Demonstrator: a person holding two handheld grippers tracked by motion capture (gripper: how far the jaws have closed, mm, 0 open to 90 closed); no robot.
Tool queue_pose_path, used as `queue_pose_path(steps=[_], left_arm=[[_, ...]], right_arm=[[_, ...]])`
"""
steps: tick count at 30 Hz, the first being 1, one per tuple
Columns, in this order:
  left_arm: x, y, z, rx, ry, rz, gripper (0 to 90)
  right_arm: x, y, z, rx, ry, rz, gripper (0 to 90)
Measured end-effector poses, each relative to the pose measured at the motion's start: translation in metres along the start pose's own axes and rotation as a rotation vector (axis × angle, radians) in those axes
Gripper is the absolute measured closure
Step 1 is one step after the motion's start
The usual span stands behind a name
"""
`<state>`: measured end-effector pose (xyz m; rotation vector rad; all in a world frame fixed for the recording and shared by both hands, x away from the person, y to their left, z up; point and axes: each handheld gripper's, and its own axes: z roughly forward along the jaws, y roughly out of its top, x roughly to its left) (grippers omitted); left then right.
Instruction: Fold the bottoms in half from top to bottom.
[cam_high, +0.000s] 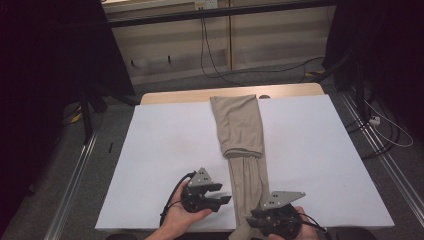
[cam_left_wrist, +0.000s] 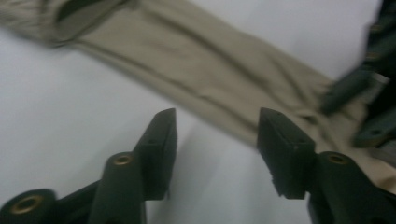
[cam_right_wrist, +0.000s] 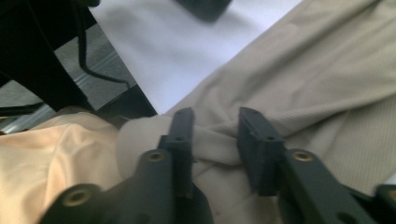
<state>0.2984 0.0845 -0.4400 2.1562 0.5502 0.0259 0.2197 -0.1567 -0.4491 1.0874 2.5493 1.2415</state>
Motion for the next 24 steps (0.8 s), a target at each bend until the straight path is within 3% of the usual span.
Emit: queue_pose_path(steps=[4,6,7,8,9,10,12,17,20,24], left_arm=[[-0.016,0.003,0.011,0.012,-0.053,0.039,57.0],[-0.022,0.001,0.023,0.060,-0.044,0.056,53.5],[-0.024,0.000,0.026,0.080,-0.041,0.068,56.0],[-0.027,-0.002,0.031,0.088,-0.014,0.109,60.6],[-0.029,-0.002,0.032,0.078,0.010,0.125,67.7],[-0.029,0.000,0.031,0.095,0.006,0.156,74.9],[-0.027,0.000,0.029,0.083,-0.002,0.127,88.2],[-0.025,0.003,0.023,0.075,-0.002,0.120,89.6],[-0.021,0.003,0.014,0.048,-0.033,0.054,89.7],[-0.016,-0.001,0.006,0.048,-0.041,0.035,89.5]], right_arm=[[0.004,0.002,0.008,0.025,-0.033,-0.048,60.7],[0.005,0.001,0.008,0.020,-0.053,-0.058,66.7],[0.005,0.000,0.007,0.023,-0.070,-0.053,72.1],[0.005,-0.002,0.005,0.019,-0.078,-0.050,75.6],[0.003,-0.004,0.003,0.013,-0.073,-0.035,80.8],[0.003,-0.005,0.001,0.011,-0.071,-0.025,83.4],[0.003,-0.010,-0.007,0.000,-0.082,-0.016,86.0],[-0.002,-0.027,-0.023,-0.013,-0.086,0.031,90.0],[-0.002,-0.035,-0.029,-0.001,-0.141,0.026,90.0],[-0.005,-0.034,-0.032,-0.016,-0.132,0.045,86.4]])
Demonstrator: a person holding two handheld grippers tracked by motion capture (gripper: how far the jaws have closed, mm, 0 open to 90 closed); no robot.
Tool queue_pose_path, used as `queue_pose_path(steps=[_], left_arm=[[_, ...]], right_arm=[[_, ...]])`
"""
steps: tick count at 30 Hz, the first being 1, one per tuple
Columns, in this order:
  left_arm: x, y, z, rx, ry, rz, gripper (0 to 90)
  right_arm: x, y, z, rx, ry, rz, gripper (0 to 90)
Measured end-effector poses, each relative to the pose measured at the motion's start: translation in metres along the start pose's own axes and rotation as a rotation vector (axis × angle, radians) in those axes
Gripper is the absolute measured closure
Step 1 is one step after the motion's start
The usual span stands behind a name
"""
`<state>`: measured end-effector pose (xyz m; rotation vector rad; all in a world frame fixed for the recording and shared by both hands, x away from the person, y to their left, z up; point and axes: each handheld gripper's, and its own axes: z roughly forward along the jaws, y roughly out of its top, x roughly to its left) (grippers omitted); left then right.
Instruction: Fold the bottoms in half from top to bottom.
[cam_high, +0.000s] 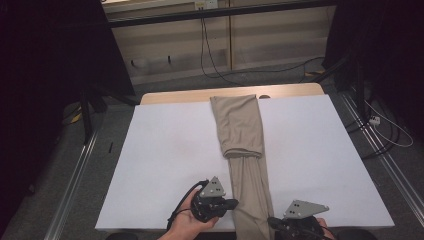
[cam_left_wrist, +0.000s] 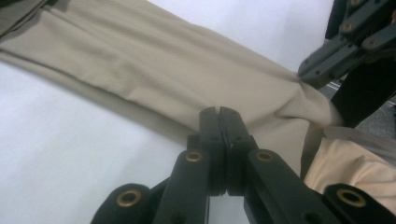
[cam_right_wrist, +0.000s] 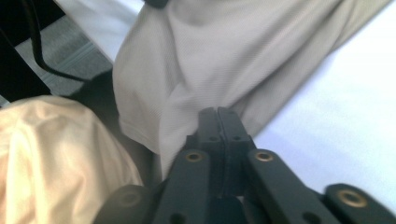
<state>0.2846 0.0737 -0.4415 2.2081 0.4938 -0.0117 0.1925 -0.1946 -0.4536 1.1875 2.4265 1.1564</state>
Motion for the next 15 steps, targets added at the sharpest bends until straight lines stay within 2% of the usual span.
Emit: queue_pose_path(steps=[1,2,5,7,9,12,13,14,15], left_arm=[[0.000,-0.001,0.000,0.008,0.021,0.001,89.5],[0.000,-0.002,0.000,0.013,0.014,-0.004,89.4],[0.000,-0.004,0.003,0.022,0.006,-0.009,87.5],[0.001,-0.004,0.005,0.028,-0.016,-0.017,85.6],[0.000,-0.004,0.008,0.031,-0.014,-0.014,84.7],[-0.001,-0.005,0.014,0.059,-0.010,0.001,82.6],[-0.001,-0.005,0.014,0.064,-0.012,0.008,81.9],[-0.001,-0.006,0.014,0.063,-0.010,0.004,81.7],[-0.001,-0.006,0.013,0.062,-0.011,0.003,81.4]], right_arm=[[-0.001,0.002,-0.001,-0.009,0.003,0.006,86.4],[-0.003,0.003,-0.002,-0.018,0.007,0.006,85.9],[-0.010,0.011,-0.001,-0.050,-0.003,0.015,73.7],[-0.018,0.022,0.007,-0.044,-0.035,0.019,69.4],[-0.027,0.033,0.018,-0.040,-0.060,-0.003,64.3],[-0.038,0.047,0.035,0.006,-0.092,-0.003,64.9],[-0.040,0.048,0.040,0.028,-0.107,-0.007,68.1],[-0.042,0.048,0.043,0.028,-0.117,-0.017,73.3],[-0.042,0.048,0.043,0.022,-0.125,-0.007,81.2]])
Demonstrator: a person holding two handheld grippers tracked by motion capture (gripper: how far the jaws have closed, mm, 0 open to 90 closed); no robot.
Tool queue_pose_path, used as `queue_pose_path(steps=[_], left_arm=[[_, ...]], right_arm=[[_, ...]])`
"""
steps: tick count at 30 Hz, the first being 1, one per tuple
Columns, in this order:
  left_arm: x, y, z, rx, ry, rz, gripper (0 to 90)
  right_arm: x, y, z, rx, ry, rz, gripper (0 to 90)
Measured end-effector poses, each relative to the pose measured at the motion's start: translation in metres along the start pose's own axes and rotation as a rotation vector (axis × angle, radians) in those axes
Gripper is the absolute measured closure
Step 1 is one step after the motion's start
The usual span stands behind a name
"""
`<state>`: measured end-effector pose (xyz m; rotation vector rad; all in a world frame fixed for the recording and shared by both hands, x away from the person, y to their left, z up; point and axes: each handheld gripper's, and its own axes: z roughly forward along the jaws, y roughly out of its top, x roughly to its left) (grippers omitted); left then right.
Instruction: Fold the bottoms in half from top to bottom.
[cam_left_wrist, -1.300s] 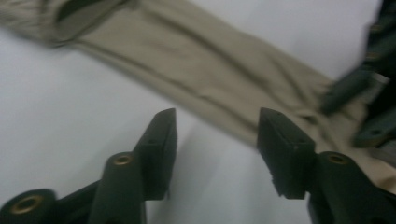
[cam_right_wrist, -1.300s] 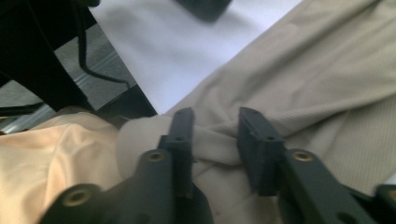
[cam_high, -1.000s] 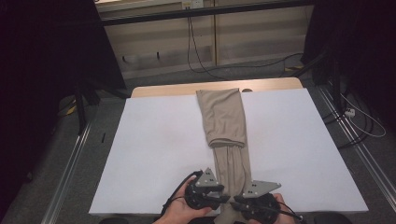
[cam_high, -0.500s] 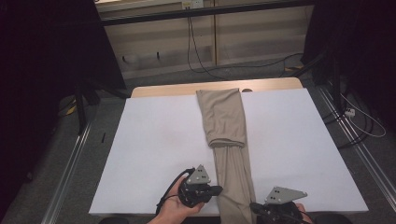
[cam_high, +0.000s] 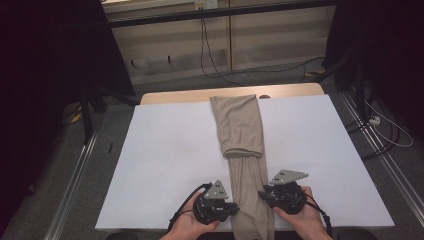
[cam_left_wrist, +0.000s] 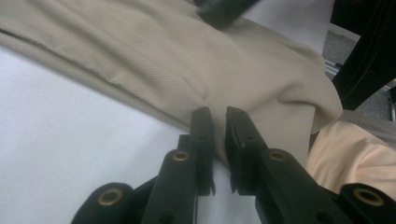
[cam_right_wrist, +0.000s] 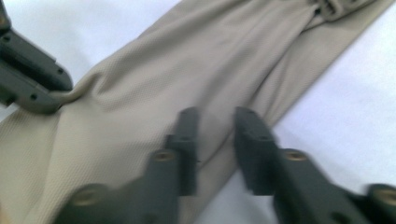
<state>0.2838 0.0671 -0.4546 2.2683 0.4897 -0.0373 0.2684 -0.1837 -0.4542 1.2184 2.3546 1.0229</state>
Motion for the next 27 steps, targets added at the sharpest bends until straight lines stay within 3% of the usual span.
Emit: queue_pose_path(steps=[1,4,6,8,11,12,15,17,19,21,23,25,27], left_arm=[[0.000,0.000,-0.001,0.003,0.010,0.003,80.9],[0.001,-0.001,-0.002,-0.006,0.007,0.012,77.4],[0.002,0.000,-0.002,-0.010,0.044,0.009,63.8],[0.006,0.001,-0.004,-0.027,0.053,0.003,58.3],[0.013,0.003,-0.009,-0.050,0.104,0.002,44.5],[0.016,0.004,-0.010,-0.053,0.107,-0.001,42.2],[0.031,0.005,-0.014,-0.086,0.159,-0.016,32.0],[0.040,0.007,-0.013,-0.094,0.178,-0.030,27.3],[0.047,0.011,-0.012,-0.119,0.208,-0.053,21.3],[0.055,0.016,-0.011,-0.121,0.215,-0.046,19.2],[0.066,0.022,-0.010,-0.113,0.220,-0.050,19.1],[0.075,0.029,-0.008,-0.121,0.259,-0.048,19.5],[0.087,0.037,-0.006,-0.138,0.260,-0.037,18.7]], right_arm=[[0.000,0.000,-0.001,-0.002,-0.004,-0.002,90.0],[0.001,-0.005,-0.009,-0.003,-0.016,-0.002,90.0],[0.000,-0.008,-0.014,-0.003,-0.019,0.004,90.0],[-0.002,-0.010,-0.018,-0.020,-0.021,0.011,90.0],[-0.009,-0.010,-0.020,-0.024,0.007,0.066,90.0],[-0.011,-0.010,-0.021,-0.024,0.012,0.068,88.8],[-0.018,-0.009,-0.020,-0.036,0.040,0.084,74.1],[-0.021,-0.003,-0.018,-0.051,0.069,0.063,65.2],[-0.025,0.005,-0.014,-0.055,0.075,0.035,58.8],[-0.033,0.015,-0.009,-0.074,0.061,0.028,50.7],[-0.044,0.026,-0.003,-0.090,0.081,0.019,51.5],[-0.053,0.037,0.004,-0.101,0.048,0.013,52.3],[-0.062,0.048,0.011,-0.114,0.038,-0.006,54.4]])
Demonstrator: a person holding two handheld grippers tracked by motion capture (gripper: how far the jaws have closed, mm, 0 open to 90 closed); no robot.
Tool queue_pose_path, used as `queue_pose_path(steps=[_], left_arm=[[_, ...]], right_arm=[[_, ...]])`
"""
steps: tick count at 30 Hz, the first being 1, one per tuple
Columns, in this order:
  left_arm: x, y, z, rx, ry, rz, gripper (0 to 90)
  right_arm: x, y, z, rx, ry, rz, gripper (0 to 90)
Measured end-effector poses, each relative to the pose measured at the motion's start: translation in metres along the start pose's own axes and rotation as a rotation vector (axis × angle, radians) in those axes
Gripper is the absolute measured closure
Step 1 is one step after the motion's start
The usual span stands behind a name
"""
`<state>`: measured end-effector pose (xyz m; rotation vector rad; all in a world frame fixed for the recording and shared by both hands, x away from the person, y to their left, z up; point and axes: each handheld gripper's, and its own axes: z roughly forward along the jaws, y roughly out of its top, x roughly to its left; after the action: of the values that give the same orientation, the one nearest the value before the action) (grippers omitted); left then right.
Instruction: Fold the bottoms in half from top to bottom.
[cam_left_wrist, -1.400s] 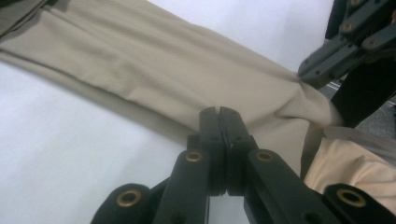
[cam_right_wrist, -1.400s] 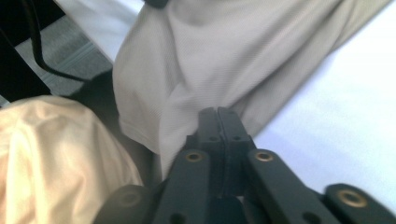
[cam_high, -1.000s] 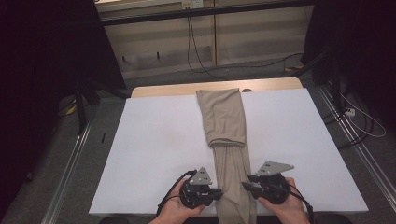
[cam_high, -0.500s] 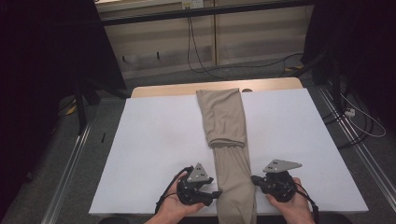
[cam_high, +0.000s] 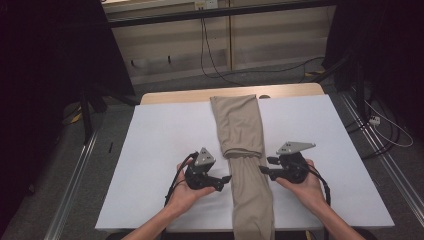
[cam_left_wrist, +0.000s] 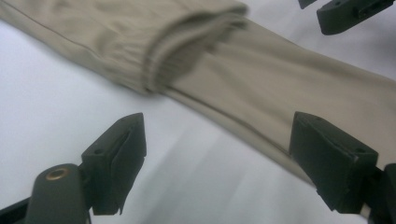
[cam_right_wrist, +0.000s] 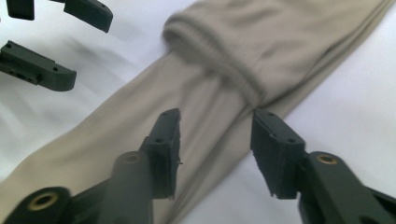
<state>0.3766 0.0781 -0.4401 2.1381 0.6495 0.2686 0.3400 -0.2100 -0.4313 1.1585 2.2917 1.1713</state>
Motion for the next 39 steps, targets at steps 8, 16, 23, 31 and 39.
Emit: queue_pose_path(steps=[8,16,23,31,39], left_arm=[[0.027,0.021,0.028,0.008,0.065,0.008,32.5],[0.042,0.015,0.040,-0.016,0.068,-0.063,44.5],[0.043,0.018,0.039,-0.043,0.096,-0.040,57.5],[0.052,0.030,0.048,-0.030,0.084,-0.009,62.1],[0.045,0.030,0.055,-0.015,0.023,-0.037,84.4]], right_arm=[[-0.013,0.031,0.034,-0.006,-0.045,-0.028,49.1],[-0.018,0.023,0.050,0.039,-0.032,-0.076,51.7],[-0.017,0.023,0.055,0.026,-0.067,-0.096,68.4],[-0.023,0.024,0.057,0.003,-0.043,-0.075,78.1],[-0.026,0.029,0.055,0.006,-0.044,-0.044,84.2]])
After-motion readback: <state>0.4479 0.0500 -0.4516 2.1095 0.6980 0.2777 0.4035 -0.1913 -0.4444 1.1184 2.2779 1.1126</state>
